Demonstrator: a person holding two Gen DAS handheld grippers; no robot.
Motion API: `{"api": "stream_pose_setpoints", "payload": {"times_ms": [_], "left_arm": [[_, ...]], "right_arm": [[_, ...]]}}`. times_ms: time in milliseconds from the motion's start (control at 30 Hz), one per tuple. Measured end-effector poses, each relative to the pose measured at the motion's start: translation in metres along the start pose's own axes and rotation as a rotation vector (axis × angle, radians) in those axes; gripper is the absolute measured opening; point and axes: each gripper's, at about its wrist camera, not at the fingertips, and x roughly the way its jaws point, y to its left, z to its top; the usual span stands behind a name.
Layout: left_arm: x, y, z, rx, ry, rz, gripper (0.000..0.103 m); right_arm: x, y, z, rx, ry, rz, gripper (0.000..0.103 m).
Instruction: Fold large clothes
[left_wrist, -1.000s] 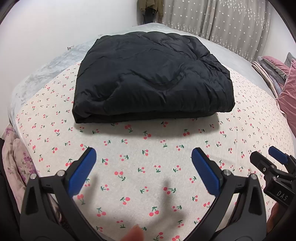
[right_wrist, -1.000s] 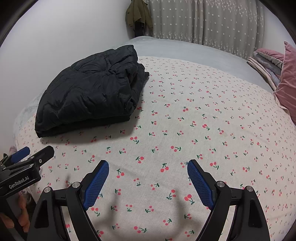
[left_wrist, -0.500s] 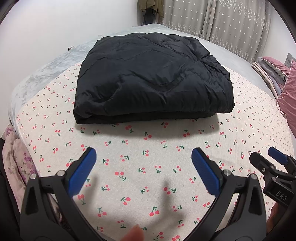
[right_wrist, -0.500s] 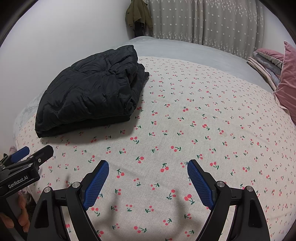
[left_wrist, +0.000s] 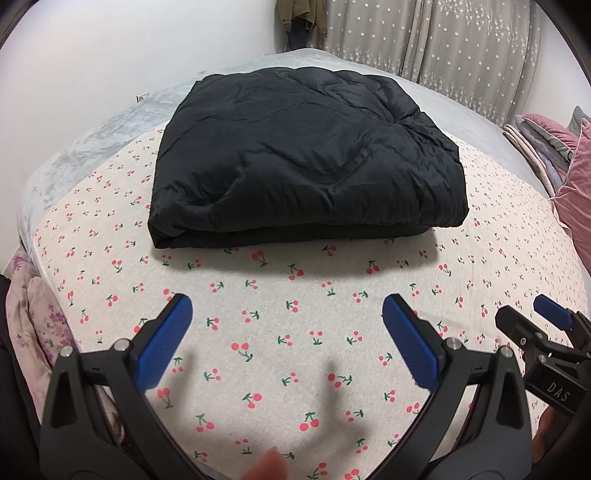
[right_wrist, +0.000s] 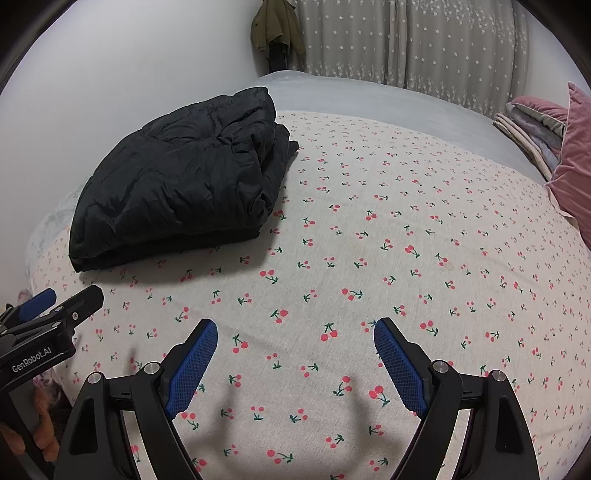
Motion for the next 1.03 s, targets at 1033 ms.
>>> {"api": "stream_pose_setpoints", "payload": {"times_ms": [1033], "left_arm": [[-0.0084,-0.0029,0.0007,0.008,-0.047,0.014,0.102]], "right_arm": [[-0.0027,0.0010,-0.0010,-0.013,-0.016,0.004,0.088]]}}
